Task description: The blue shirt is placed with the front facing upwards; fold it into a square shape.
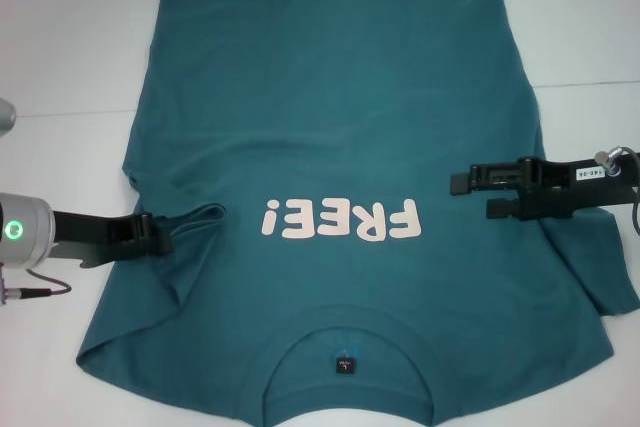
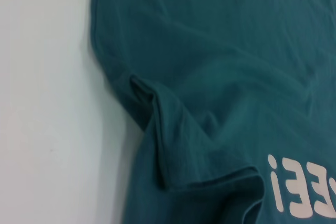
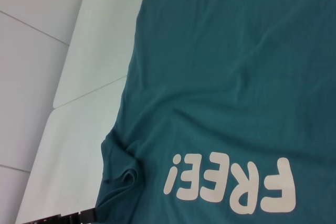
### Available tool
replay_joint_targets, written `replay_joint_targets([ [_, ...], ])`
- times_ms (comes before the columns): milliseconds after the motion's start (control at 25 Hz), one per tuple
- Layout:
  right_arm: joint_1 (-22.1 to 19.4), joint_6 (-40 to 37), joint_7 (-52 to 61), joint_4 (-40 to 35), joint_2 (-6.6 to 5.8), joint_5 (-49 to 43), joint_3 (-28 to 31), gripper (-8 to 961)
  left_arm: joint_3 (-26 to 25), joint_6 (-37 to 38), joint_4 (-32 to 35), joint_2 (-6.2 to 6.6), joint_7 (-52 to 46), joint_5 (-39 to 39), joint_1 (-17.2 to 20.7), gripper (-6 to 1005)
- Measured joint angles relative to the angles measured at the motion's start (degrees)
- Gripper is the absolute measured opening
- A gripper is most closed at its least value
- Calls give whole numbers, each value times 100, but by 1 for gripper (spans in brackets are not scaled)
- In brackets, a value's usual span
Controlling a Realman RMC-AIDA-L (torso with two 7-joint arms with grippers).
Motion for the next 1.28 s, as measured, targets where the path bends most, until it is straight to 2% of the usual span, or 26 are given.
replay_joint_targets([
  [120,0,-6,0,0,0,2,0,913,0,91,6,17,-2,0,-7,11],
  [560,-9,-8,-12,0,0,3,0,912,-112,783,296,11,-2,-257,-29,9],
  [720,-15,-5,-18,1,0,1,-7,911,-115,794,269,-5,-10,-369,-73,9],
  [960,-29,2,-48,5,0,-7,2,911,-115,756,218,-99,-4,-402,-177,8],
  [1280,-27,18,-87,9,9,-7,-28,910,-75,735,-106,-104,70,-513,-330,43],
])
